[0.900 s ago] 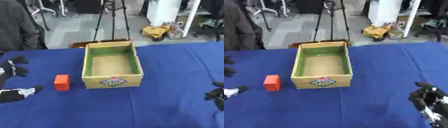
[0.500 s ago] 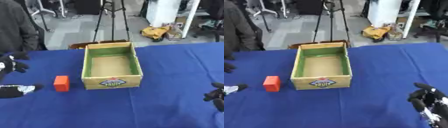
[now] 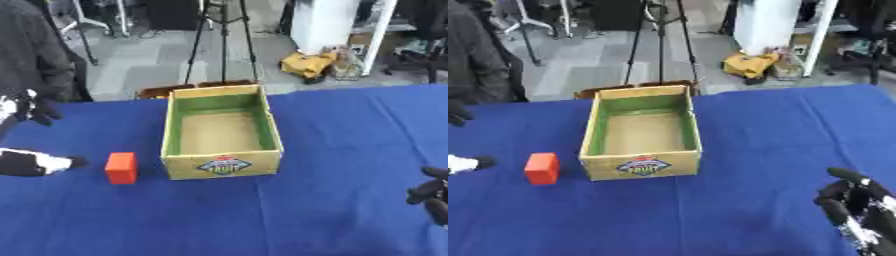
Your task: Pick up objects on the table and place them in the box.
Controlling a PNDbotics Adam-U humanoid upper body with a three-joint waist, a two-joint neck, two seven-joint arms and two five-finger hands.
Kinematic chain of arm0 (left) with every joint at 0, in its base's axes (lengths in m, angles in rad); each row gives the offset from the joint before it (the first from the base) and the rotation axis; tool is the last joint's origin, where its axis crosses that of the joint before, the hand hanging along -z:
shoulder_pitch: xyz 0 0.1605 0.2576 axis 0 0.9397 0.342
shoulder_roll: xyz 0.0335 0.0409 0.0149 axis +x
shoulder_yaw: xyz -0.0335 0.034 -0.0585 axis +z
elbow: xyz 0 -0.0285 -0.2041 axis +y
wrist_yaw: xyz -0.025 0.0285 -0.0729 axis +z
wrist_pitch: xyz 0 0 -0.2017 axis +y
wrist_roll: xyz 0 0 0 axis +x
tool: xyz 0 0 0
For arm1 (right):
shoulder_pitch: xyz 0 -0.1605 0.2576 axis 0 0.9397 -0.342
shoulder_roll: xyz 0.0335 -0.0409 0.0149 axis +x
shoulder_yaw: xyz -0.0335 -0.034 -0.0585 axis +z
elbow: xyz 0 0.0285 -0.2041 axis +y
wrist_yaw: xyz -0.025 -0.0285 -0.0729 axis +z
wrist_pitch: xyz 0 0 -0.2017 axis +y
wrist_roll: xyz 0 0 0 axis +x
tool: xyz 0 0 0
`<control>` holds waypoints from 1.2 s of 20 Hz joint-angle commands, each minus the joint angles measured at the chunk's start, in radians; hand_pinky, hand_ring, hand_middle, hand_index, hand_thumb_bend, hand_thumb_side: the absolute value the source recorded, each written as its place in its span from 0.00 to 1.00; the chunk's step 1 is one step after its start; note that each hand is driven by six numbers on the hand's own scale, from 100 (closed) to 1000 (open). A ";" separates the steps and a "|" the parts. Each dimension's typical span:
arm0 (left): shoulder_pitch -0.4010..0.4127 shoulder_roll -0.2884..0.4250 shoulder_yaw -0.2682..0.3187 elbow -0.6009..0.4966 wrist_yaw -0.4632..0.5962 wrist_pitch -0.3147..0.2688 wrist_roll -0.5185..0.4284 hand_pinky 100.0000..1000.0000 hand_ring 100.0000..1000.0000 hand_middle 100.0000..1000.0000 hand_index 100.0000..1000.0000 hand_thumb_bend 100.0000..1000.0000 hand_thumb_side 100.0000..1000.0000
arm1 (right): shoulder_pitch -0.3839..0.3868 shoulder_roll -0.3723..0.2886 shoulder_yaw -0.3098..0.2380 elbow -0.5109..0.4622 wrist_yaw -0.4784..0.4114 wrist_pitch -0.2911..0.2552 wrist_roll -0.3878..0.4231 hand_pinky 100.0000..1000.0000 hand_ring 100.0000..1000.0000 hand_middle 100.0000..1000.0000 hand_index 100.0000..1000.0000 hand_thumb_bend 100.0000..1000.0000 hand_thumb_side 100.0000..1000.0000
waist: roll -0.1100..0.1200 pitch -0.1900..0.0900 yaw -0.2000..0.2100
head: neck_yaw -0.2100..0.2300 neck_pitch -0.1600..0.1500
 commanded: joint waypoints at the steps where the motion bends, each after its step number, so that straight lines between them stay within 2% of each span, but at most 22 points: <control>1: -0.074 0.104 -0.056 0.047 -0.043 -0.005 -0.042 0.67 0.70 0.76 0.87 0.81 0.04 | -0.005 -0.025 0.005 -0.010 0.003 0.004 0.009 0.80 0.54 0.51 0.81 0.46 0.38 | 0.005 -0.017 -0.008 | 0.013 0.006; 3: -0.133 0.163 -0.115 0.106 -0.079 -0.005 -0.078 0.67 0.71 0.76 0.87 0.81 0.04 | -0.009 -0.025 0.009 -0.009 0.001 0.005 0.013 0.80 0.54 0.50 0.81 0.46 0.38 | 0.005 -0.016 -0.016 | 0.019 0.006; 5: -0.193 0.190 -0.175 0.166 -0.116 -0.007 -0.115 0.67 0.71 0.76 0.87 0.81 0.05 | -0.011 -0.023 0.011 -0.008 0.000 0.006 0.016 0.80 0.54 0.50 0.81 0.47 0.38 | 0.005 -0.014 -0.021 | 0.022 0.006; 8: -0.280 0.166 -0.233 0.253 -0.169 -0.004 -0.168 0.68 0.72 0.75 0.86 0.81 0.05 | -0.011 -0.022 0.010 -0.006 0.001 0.006 0.016 0.80 0.54 0.50 0.81 0.47 0.38 | 0.007 -0.012 -0.019 | 0.018 0.007; 11: -0.369 0.118 -0.263 0.342 -0.224 0.005 -0.224 0.68 0.71 0.75 0.86 0.82 0.06 | -0.008 -0.021 0.007 -0.004 0.002 0.006 0.013 0.80 0.54 0.50 0.81 0.47 0.38 | 0.008 -0.010 -0.012 | 0.009 0.009; 16: -0.498 0.035 -0.265 0.494 -0.318 0.003 -0.317 0.67 0.71 0.74 0.85 0.82 0.05 | -0.006 -0.018 0.002 -0.004 0.005 0.004 0.008 0.80 0.54 0.50 0.81 0.47 0.38 | 0.006 -0.007 0.001 | -0.005 0.010; 20: -0.531 -0.002 -0.228 0.600 -0.386 -0.044 -0.379 0.67 0.70 0.73 0.85 0.81 0.04 | -0.007 -0.016 0.001 -0.005 0.004 0.004 0.008 0.80 0.54 0.50 0.81 0.47 0.38 | 0.003 -0.006 0.001 | -0.006 0.006; 24: -0.528 -0.023 -0.200 0.660 -0.457 -0.084 -0.383 0.67 0.70 0.73 0.85 0.81 0.04 | -0.006 -0.015 0.001 -0.005 0.003 0.004 0.008 0.80 0.54 0.50 0.81 0.47 0.38 | 0.001 -0.005 0.001 | -0.005 0.004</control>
